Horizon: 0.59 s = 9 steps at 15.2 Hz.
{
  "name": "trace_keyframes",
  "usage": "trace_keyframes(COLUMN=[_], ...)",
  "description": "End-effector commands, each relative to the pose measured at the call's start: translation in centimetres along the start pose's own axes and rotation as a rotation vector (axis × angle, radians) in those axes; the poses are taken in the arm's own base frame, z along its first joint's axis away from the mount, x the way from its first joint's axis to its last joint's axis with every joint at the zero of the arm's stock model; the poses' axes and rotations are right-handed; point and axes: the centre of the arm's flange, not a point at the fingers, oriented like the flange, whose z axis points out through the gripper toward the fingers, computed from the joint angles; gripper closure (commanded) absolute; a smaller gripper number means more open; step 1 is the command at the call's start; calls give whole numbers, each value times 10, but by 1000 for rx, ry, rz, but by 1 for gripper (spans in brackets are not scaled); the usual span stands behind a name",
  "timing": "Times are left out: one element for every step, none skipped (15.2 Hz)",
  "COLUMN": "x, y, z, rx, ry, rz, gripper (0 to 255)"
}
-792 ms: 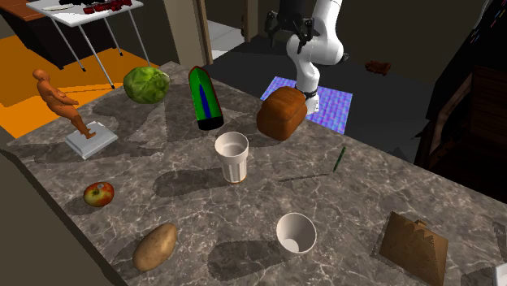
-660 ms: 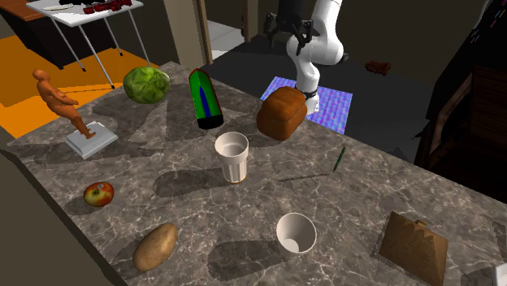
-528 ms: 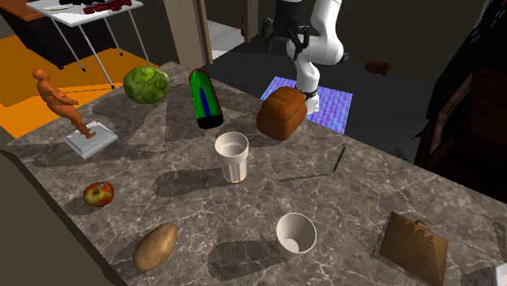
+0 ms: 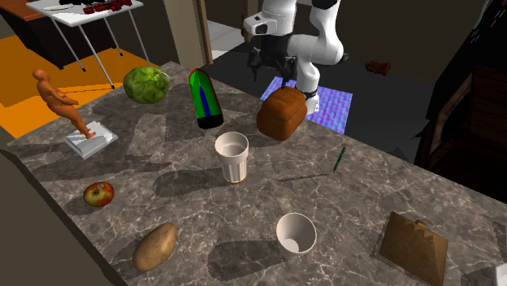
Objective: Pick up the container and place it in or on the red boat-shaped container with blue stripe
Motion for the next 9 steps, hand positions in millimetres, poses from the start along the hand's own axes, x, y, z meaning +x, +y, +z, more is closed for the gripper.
trace_keyframes(x=[23,34,45,55,66,77,87,98,109], y=[-3,-3,-3,-3,-3,-3,-3,-3,-3], z=[19,27,35,43,52,60,68,76,85], rx=[-2,-3,-4,-5,-6,-7,-8,-9,-10], ry=[-4,-6,-8,-10,-12,-15,-17,-19,-21], rz=[-4,-6,-8,-10,-12,-14,-16,-18,-20], gripper=[0,0,0,0,0,0,0,0,0])
